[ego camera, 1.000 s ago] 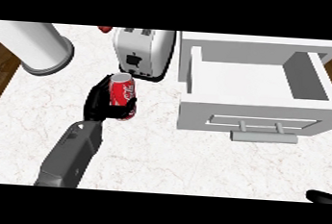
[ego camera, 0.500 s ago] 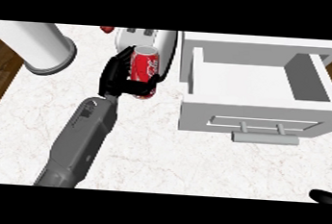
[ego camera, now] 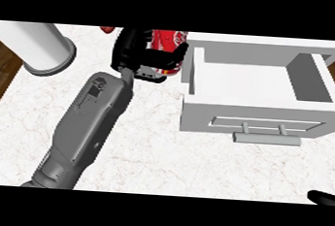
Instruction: Pick up the can, place it into the drawer and close the drawer
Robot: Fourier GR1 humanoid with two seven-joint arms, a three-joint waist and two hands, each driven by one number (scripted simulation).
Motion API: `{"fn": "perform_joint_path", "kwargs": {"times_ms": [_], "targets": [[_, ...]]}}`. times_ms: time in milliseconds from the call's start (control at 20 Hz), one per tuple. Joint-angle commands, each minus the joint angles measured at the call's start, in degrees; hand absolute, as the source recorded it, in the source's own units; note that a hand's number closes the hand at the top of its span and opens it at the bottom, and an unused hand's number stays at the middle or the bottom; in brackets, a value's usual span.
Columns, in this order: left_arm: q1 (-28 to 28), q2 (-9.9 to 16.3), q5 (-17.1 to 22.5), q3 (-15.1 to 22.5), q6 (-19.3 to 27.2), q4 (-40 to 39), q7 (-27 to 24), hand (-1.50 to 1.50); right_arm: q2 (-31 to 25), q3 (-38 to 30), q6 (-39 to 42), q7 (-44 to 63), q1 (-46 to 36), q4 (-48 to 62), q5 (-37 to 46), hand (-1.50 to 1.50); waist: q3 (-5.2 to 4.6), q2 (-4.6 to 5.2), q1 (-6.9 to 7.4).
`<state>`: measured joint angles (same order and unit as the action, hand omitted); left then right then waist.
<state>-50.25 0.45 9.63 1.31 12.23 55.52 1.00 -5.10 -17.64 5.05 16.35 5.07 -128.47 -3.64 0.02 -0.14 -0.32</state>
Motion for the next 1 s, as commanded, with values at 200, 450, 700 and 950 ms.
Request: {"fn": "perform_joint_path", "kwargs": {"times_ms": [200, 450, 700, 950], "targets": [[-13.1, -0.4, -0.9, 2.9, 6.6, -0.1, 11.5, 1.5, 0.4, 1.2, -1.5, 1.9, -1.4, -0.8, 2.1, -1.5, 0.0, 0.14, -0.22], [-23.8, -0.4, 2.4, 4.6, 11.1, -9.2, 12.0, 1.5, -1.7, -2.8, 1.4, -1.7, -1.6, 3.3, -2.8, -1.5, 0.06, 0.44, -1.62], [-29.0, -0.4, 5.7, 9.2, 14.0, -14.4, 13.7, 1.5, -1.6, -0.3, -0.4, 2.0, -3.1, 0.4, 0.1, -1.5, 0.04, 0.39, -1.72], [-34.1, -0.4, 8.7, 9.4, 13.1, -23.3, 9.7, 1.5, -1.7, 0.0, -1.3, 2.3, -5.5, 1.2, 0.2, -1.5, 0.06, 0.69, -2.42]]}}
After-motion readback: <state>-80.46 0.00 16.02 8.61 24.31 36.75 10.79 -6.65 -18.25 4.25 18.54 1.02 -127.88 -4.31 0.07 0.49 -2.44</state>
